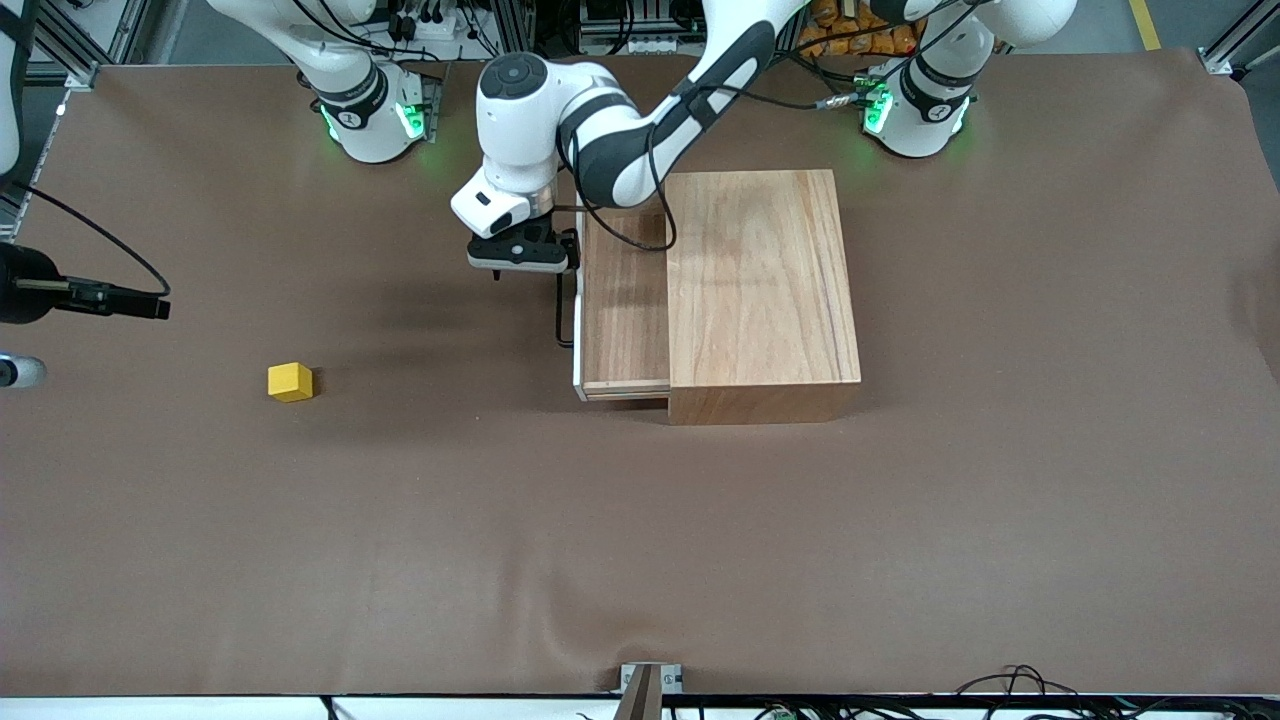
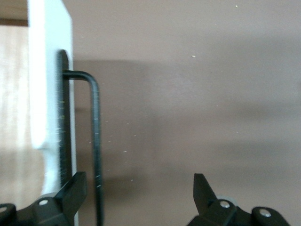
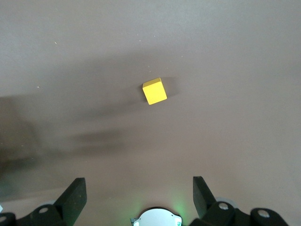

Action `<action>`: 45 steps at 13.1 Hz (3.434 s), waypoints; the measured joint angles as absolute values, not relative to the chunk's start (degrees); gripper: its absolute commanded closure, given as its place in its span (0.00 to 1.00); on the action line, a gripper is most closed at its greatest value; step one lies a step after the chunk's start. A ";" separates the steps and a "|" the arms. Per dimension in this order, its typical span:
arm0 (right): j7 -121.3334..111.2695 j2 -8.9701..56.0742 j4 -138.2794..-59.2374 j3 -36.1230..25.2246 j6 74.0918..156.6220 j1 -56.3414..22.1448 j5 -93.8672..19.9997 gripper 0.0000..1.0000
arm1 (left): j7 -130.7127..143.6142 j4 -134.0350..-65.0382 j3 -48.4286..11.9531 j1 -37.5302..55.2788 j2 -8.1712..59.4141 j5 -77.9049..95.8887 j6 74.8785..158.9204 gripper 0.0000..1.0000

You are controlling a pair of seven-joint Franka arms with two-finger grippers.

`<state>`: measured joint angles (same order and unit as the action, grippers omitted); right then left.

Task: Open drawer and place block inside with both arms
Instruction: 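Pull the drawer open by its handle with the left gripper, then raise the left gripper while the right gripper grasps the yellow cube, then carry the yellow cube with the right gripper over the open drawer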

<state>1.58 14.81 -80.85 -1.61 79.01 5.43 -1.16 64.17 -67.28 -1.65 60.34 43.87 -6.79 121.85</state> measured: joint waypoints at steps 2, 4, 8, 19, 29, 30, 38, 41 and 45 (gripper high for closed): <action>1.47 17.60 -81.69 -1.46 81.46 5.49 -1.19 0.00 | 64.17 -67.15 -1.33 60.20 41.48 -6.79 118.19 0.00; 1.41 20.19 -86.76 -1.08 88.47 5.35 -1.28 0.00 | 64.17 -67.11 -0.97 59.67 38.46 -6.81 114.20 0.00; 0.27 23.05 -97.80 -0.57 99.77 3.31 -1.14 0.00 | 64.17 -67.15 -0.45 55.01 31.54 -6.83 102.80 0.00; -14.49 24.30 -112.92 -1.39 122.56 5.39 -0.89 0.00 | 50.12 -74.66 -0.38 32.14 16.22 -6.91 91.68 0.00; -17.54 24.55 -119.86 -0.95 132.34 7.30 -0.91 0.95 | 16.82 -91.92 -0.64 9.69 -0.49 -3.19 91.32 0.00; -17.54 24.55 -119.98 -0.91 132.45 7.30 -0.91 1.00 | 14.30 -92.05 -0.61 8.28 -0.92 -2.91 90.96 0.00; -11.43 21.24 -102.32 3.33 102.00 3.96 -7.56 1.00 | 12.44 -90.46 -0.70 7.34 -1.85 -2.82 87.78 0.00; 2.21 20.16 -91.78 5.61 92.17 -4.23 -10.14 1.00 | 8.37 -90.43 -0.80 7.15 -1.85 -1.75 87.38 0.00; 22.52 20.26 -86.89 7.19 91.49 -18.95 -10.37 1.00 | 1.38 -90.43 -0.53 3.93 -1.85 -0.87 86.99 0.00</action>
